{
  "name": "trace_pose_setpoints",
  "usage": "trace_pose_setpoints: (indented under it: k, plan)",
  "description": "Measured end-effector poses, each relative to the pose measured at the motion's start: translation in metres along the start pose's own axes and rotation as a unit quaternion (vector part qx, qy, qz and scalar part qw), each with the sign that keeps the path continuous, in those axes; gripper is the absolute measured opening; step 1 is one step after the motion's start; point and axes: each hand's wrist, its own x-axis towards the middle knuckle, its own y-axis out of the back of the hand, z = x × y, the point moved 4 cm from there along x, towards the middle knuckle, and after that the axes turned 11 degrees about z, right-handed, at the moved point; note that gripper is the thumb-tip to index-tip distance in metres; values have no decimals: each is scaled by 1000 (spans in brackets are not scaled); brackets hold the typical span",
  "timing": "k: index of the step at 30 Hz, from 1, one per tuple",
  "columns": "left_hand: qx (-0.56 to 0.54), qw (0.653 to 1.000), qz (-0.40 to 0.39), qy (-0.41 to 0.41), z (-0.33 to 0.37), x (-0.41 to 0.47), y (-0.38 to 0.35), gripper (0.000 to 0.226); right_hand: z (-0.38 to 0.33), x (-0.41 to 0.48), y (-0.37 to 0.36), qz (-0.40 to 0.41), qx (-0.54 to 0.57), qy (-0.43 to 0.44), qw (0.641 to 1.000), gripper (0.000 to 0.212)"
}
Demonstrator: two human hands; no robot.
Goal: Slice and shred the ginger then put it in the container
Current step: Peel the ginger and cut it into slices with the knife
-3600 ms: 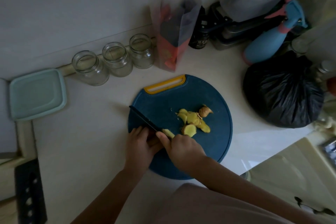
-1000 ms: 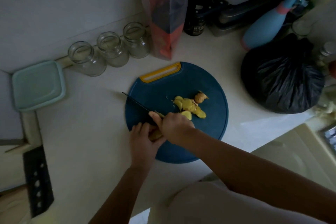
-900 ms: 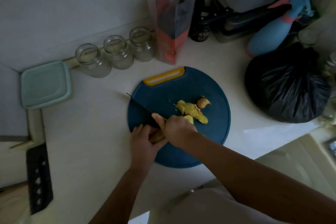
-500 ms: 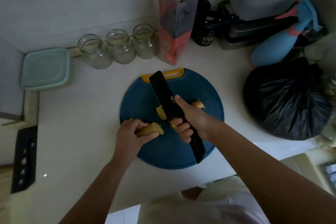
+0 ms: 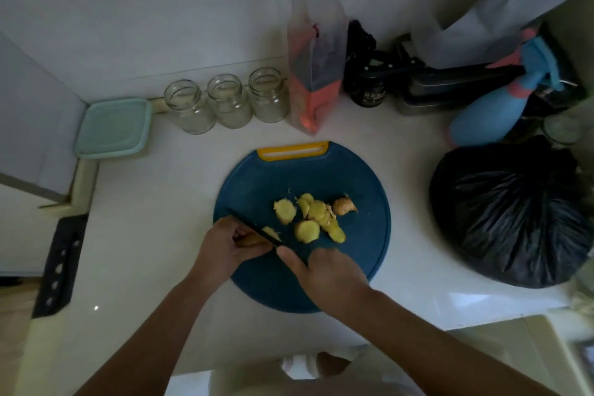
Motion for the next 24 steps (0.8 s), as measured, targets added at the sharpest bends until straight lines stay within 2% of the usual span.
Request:
trace_pose_setpoints:
  k: [1, 4, 5, 9, 17, 21, 24]
  plan:
    - [-13, 1000, 2, -10, 7, -2, 0, 28, 1, -2, -2, 6, -1, -1, 1000, 67]
    - [-21, 999, -2, -27, 18, -4, 0, 64, 2, -4, -3, 26, -21, 20, 999, 66]
    - [-20, 1000, -4, -21, 16, -4, 0, 63, 2, -5, -2, 32, -29, 29, 999, 66]
    - [-29, 999, -13, 13, 1, -3, 0, 21, 0, -9, -4, 53, -53, 55, 996, 68]
    - [-38, 999, -31, 0, -5, 0, 2, 32, -1, -13, -15, 91, -83, 63, 990, 68]
    - [-35, 999, -31, -17, -3, -1, 1, 33, -2, -16, -16, 91, -57, 46, 993, 66]
    - [-14, 999, -28, -22, 0, 1, 2, 21, -3, -17, -15, 87, -47, 37, 994, 66]
